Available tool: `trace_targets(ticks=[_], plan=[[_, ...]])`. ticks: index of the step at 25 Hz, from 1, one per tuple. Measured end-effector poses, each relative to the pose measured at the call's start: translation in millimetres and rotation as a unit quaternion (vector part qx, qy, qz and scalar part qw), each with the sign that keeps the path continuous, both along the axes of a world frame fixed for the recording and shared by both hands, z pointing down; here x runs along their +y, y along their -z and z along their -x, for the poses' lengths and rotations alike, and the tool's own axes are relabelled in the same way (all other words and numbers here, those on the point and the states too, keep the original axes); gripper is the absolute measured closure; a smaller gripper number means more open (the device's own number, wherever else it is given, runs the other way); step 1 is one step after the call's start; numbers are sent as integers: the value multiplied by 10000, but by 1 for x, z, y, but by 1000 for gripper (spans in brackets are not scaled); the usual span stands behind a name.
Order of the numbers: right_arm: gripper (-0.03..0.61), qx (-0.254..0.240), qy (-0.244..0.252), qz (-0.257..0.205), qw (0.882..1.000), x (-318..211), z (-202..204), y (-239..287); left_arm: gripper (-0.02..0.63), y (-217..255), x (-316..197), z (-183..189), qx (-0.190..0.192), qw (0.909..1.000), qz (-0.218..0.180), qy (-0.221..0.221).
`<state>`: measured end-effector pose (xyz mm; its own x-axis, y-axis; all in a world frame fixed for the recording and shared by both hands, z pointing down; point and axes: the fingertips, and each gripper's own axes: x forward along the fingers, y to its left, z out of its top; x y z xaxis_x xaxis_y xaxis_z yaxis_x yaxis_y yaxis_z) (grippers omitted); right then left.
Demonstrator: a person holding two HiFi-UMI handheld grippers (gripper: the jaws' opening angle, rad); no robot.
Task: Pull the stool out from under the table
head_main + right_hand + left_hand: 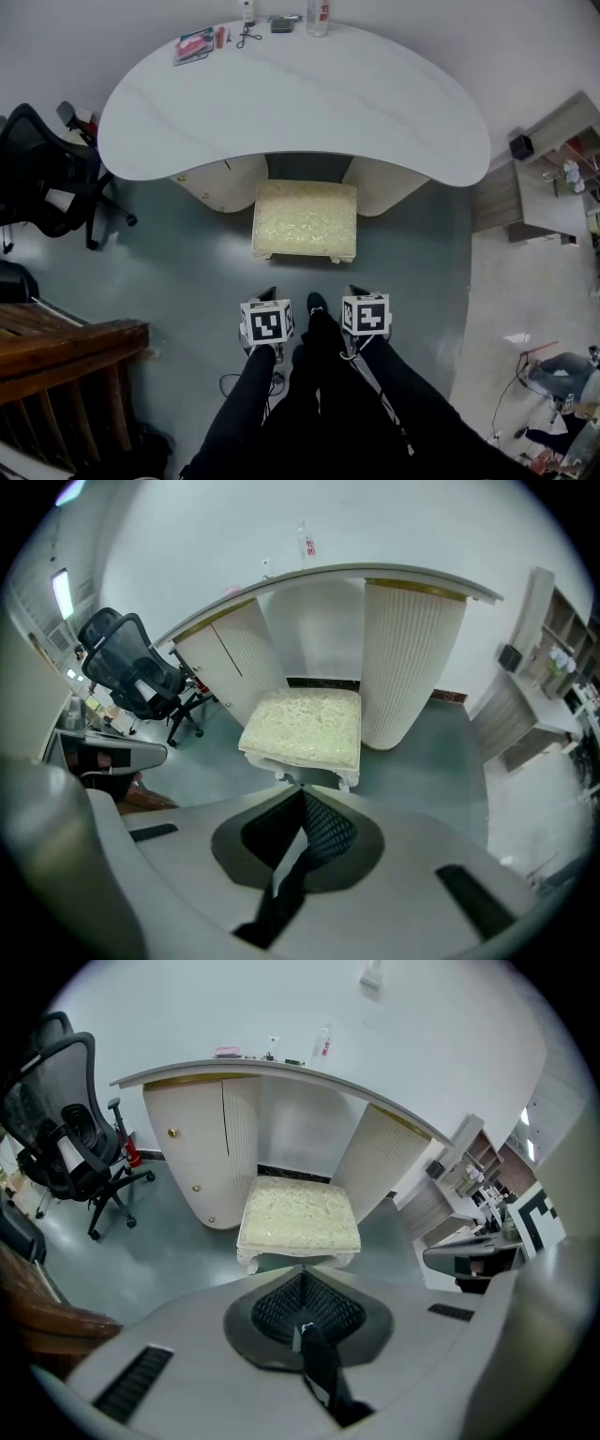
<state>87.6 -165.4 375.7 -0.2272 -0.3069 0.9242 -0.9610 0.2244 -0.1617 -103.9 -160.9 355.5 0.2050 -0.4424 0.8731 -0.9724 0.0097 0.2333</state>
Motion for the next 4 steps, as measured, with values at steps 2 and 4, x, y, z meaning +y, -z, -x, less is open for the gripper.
trace_targets(ticks=[2, 4], plan=[[575, -30, 18, 10, 10000, 20, 0, 10, 606, 8, 22, 0, 32, 10000, 2, -14], [575, -42, 50, 35, 10000, 41, 0, 21, 606, 17, 45, 0, 57, 10000, 15, -30]])
